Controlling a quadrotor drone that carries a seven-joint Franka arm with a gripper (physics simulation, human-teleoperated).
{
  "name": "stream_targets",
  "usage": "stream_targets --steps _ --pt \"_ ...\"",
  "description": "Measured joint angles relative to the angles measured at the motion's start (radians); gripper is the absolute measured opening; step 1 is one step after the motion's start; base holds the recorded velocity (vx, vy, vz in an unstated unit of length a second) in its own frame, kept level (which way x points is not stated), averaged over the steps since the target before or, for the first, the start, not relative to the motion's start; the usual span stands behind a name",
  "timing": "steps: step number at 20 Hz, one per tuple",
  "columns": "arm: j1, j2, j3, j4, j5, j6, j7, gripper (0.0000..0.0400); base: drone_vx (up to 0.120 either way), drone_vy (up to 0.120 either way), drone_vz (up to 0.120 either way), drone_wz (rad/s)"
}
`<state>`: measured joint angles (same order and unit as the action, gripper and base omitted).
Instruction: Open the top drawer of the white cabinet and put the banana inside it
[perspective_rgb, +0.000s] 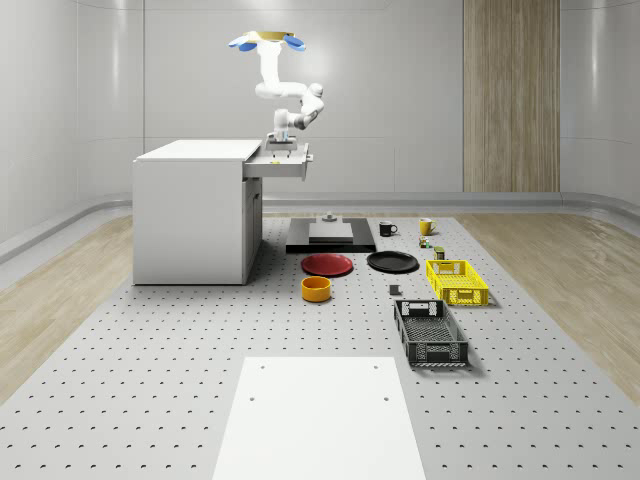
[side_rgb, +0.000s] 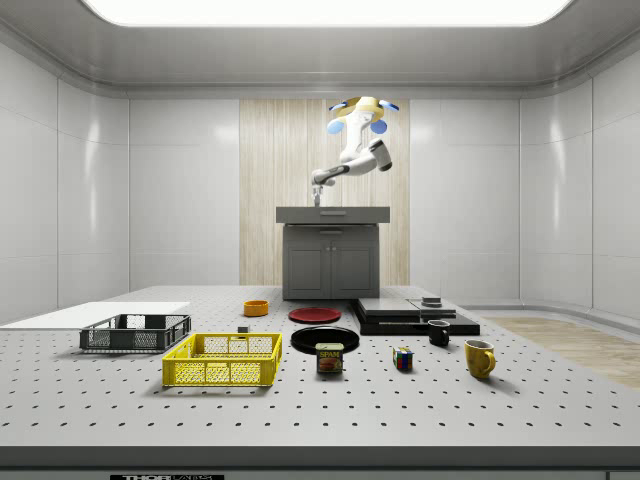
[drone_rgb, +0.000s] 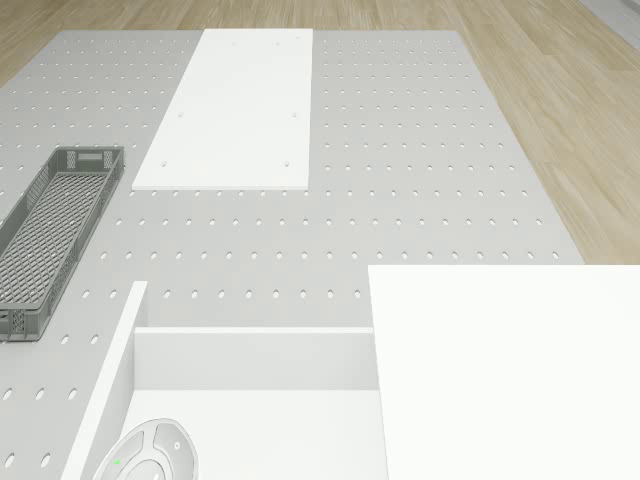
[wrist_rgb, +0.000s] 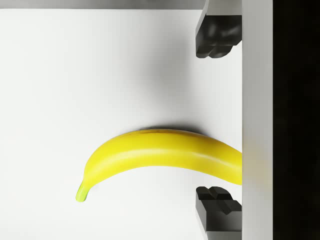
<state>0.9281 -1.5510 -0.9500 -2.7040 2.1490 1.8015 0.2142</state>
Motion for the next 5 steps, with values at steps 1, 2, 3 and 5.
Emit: stream_targets --steps 1,2,3,5 --pt "-0.005 -0.001 -0.008 -0.006 -0.007 -0.005 0.002 0.0388 0.0 0.0 0.0 0.0" --pt "-0.009 -0.002 -0.016 -0.012 -0.013 -0.01 0.004 0.039 0.0 0.0 0.0 0.0" --pt "-0.012 -0.002 -0.022 -0.017 -0.018 -0.014 0.005 0.0393 0.0 0.0 0.0 0.0" --pt "-0.017 -0.003 -0.031 -0.023 -0.025 -0.021 0.007 0.0395 0.0 0.0 0.0 0.0"
